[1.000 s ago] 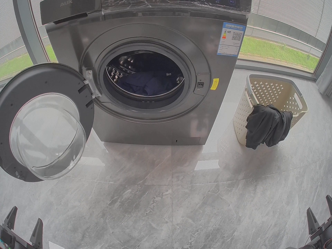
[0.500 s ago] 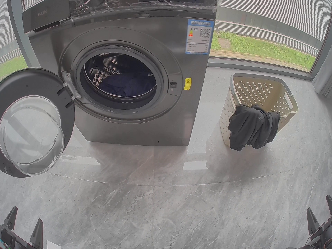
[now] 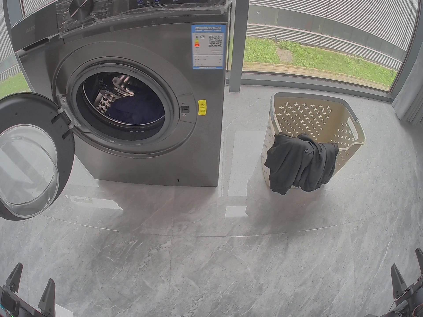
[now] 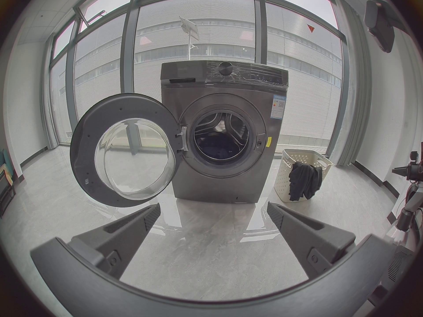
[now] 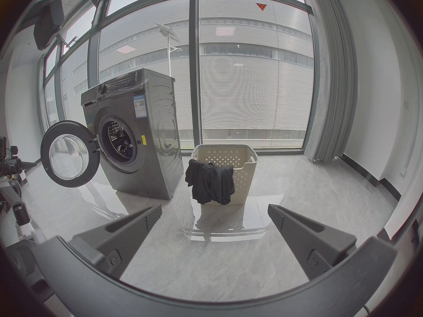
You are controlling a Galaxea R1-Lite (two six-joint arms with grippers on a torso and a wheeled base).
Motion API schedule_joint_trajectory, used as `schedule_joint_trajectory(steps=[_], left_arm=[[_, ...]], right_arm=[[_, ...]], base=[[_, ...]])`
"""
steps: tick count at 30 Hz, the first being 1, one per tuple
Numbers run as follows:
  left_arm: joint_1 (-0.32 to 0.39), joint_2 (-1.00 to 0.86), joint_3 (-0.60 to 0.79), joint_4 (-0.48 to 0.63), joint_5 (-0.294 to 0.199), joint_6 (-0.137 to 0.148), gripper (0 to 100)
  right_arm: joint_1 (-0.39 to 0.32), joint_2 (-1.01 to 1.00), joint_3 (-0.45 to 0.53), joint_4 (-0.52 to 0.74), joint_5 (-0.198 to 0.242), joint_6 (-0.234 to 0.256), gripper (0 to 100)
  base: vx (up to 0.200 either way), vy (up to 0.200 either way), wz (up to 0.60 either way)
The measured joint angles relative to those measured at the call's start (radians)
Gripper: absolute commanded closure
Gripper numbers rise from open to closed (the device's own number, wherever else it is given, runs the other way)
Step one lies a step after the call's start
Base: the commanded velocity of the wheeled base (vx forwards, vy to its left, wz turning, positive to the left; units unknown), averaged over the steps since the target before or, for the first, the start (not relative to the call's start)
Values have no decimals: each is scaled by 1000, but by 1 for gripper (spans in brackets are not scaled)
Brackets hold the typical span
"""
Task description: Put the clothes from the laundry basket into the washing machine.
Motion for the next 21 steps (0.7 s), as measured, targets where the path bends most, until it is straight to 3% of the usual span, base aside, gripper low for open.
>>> schedule_joint_trajectory(steps=[21], left_arm=[[1, 1, 0, 0, 1, 0, 0]], right_arm=[[0, 1, 0, 0, 0, 0, 0]], base=[[0, -200, 0]])
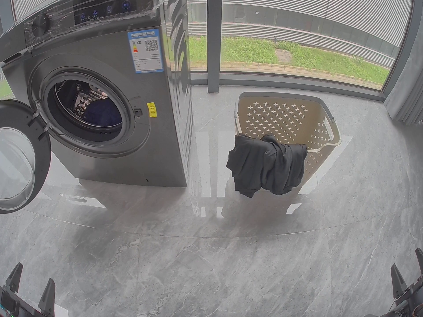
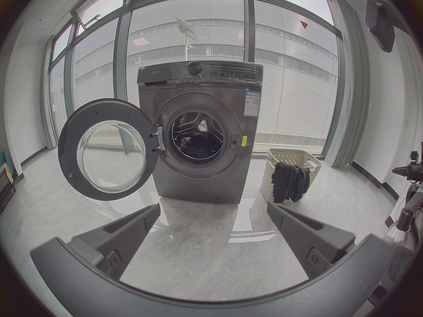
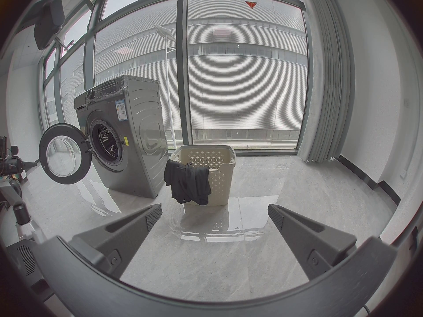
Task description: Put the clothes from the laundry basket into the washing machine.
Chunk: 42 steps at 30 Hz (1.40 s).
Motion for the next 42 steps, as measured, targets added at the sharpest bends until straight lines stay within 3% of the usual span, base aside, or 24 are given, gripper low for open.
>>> schedule_joint_trajectory(steps=[18, 29, 42], left_arm=[[0, 1, 0, 0, 0, -1, 0], [-1, 1, 0, 1, 0, -1, 0], [0, 1, 0, 0, 0, -1, 0]], right_arm=[[0, 0, 0, 0, 0, 0, 0], [0, 1, 0, 0, 0, 0, 0], [0, 1, 0, 0, 0, 0, 0]], base=[[0, 0, 0], [0, -200, 0], [0, 0, 0]])
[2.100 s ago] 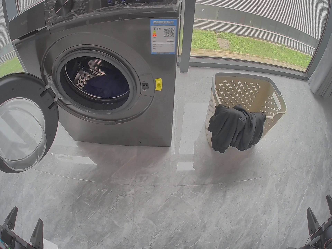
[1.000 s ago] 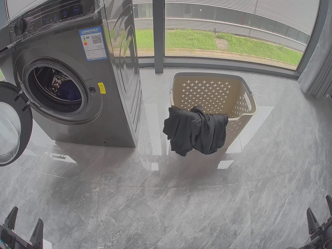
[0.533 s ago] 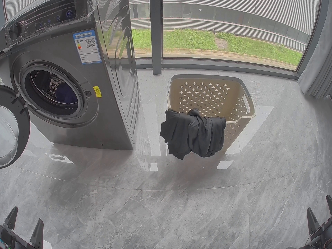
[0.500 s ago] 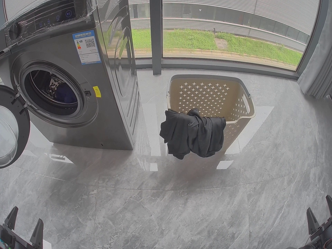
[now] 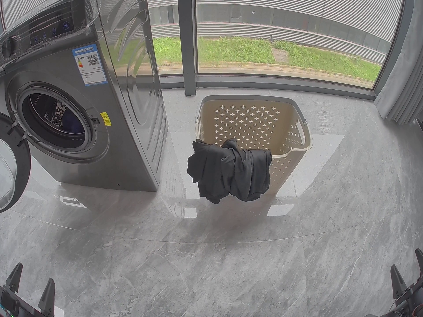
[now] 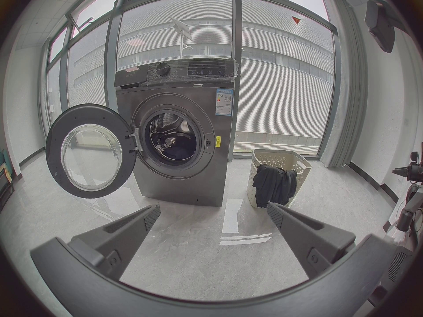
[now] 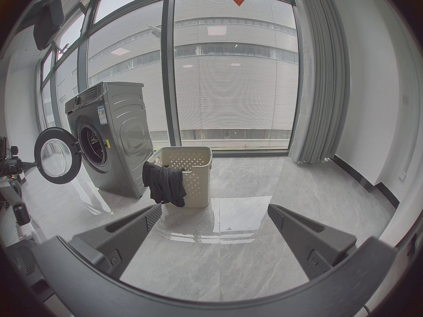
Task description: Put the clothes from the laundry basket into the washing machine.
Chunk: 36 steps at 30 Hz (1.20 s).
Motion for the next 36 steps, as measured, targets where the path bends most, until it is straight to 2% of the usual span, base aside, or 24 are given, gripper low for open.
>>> schedule_joint_trajectory(steps=[18, 24, 36], left_arm=[[0, 0, 0, 1, 0, 0, 0], [1, 0, 0, 0, 0, -1, 0], [1, 0, 0, 0, 0, 0, 0]], right_arm=[[0, 0, 0, 0, 0, 0, 0], [1, 1, 0, 0, 0, 0, 0], [1, 1, 0, 0, 0, 0, 0]], base=[[0, 0, 0], [0, -200, 0], [0, 0, 0]])
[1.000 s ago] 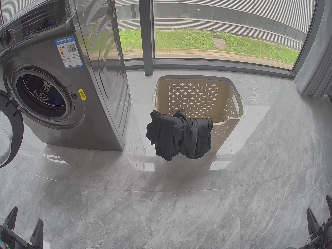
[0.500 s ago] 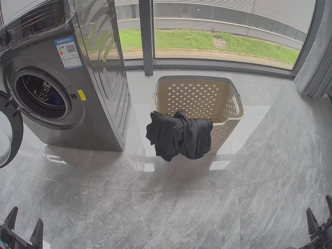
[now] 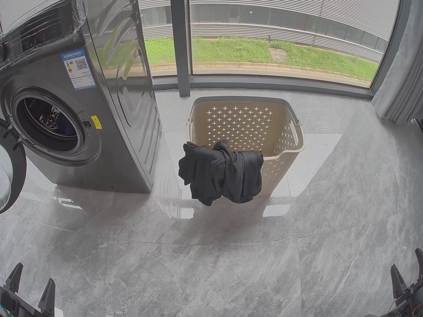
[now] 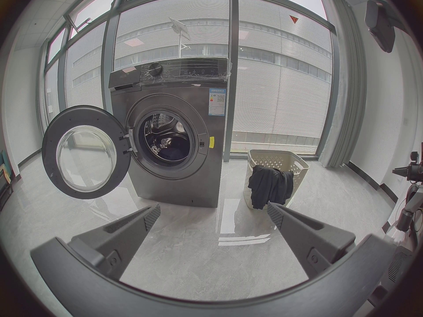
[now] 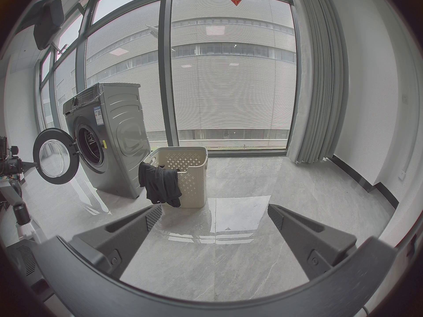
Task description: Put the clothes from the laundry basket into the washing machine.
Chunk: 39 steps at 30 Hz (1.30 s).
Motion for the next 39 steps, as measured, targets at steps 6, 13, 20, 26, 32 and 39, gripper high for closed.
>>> schedule_joint_trajectory(steps=[6, 13, 20, 26, 32, 39], left_arm=[[0, 0, 0, 1, 0, -2, 0], [0, 0, 0, 0, 1, -1, 0], [-1, 0, 0, 0, 0, 3, 0], [-1, 0, 0, 0, 0, 3, 0], [-1, 0, 0, 0, 0, 1, 0], [0, 0, 0, 0, 1, -1, 0]], right_arm=[[-1, 0, 0, 0, 0, 0, 0], [0, 0, 0, 0, 0, 0, 0], [0, 0, 0, 0, 0, 0, 0], [0, 0, 0, 0, 0, 0, 0], [-1, 0, 0, 0, 0, 0, 0], [0, 0, 0, 0, 0, 0, 0]], base=[[200, 100, 0], [86, 0, 0], [0, 143, 0], [0, 33, 0], [0, 0, 0], [171, 0, 0]])
